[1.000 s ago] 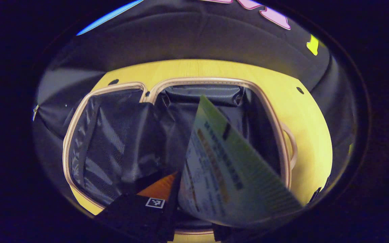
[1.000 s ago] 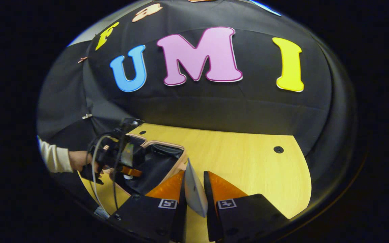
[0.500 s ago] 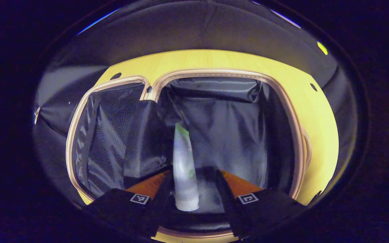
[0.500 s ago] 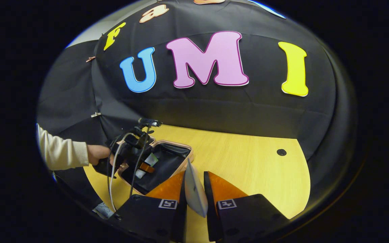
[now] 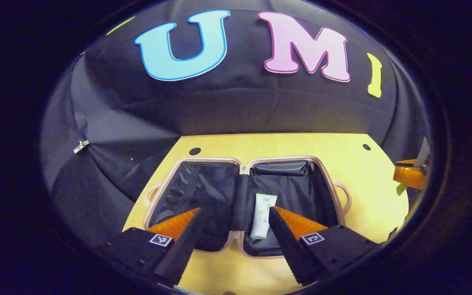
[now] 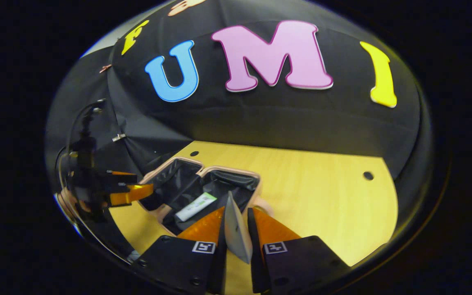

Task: First open the suitcase, pack the skin care products into it, and then close the suitcase.

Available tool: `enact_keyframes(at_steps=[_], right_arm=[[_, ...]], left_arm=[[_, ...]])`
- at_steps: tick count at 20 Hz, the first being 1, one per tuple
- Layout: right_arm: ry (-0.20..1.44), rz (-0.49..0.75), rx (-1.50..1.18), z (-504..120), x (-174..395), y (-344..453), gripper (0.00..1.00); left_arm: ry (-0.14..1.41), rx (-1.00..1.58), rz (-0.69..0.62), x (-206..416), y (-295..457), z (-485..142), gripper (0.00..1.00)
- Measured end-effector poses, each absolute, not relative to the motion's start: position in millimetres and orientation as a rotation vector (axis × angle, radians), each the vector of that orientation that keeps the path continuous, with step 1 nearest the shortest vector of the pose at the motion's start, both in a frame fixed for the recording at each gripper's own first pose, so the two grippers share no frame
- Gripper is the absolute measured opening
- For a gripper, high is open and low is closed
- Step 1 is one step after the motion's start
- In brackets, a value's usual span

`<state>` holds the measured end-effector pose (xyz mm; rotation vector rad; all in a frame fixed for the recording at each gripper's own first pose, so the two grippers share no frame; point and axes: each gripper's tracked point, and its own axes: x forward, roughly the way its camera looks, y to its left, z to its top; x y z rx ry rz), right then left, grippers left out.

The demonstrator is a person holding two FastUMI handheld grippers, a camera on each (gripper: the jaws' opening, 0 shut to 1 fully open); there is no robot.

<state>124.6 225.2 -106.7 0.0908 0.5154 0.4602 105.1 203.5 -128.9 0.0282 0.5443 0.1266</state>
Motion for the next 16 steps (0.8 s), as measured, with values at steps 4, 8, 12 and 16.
enact_keyframes(at_steps=[4,8,12,16], right_arm=[[0.613,0.443,0.023,-153.4,133.6,275.0,0.28],[0.773,0.348,-0.031,-219.2,150.8,305.4,0.28],[0.921,0.255,-0.033,-275.8,158.8,319.0,0.29],[1.075,0.157,0.061,-307.5,160.4,324.0,0.22]], left_arm=[[0.512,-0.124,0.172,55.0,241.5,-140.7,0.99],[0.531,-0.13,0.175,11.6,278.8,-176.7,0.98],[0.545,-0.166,0.197,-26.4,299.0,-193.3,0.96],[0.551,-0.161,0.212,-56.2,318.6,-196.8,0.96]])
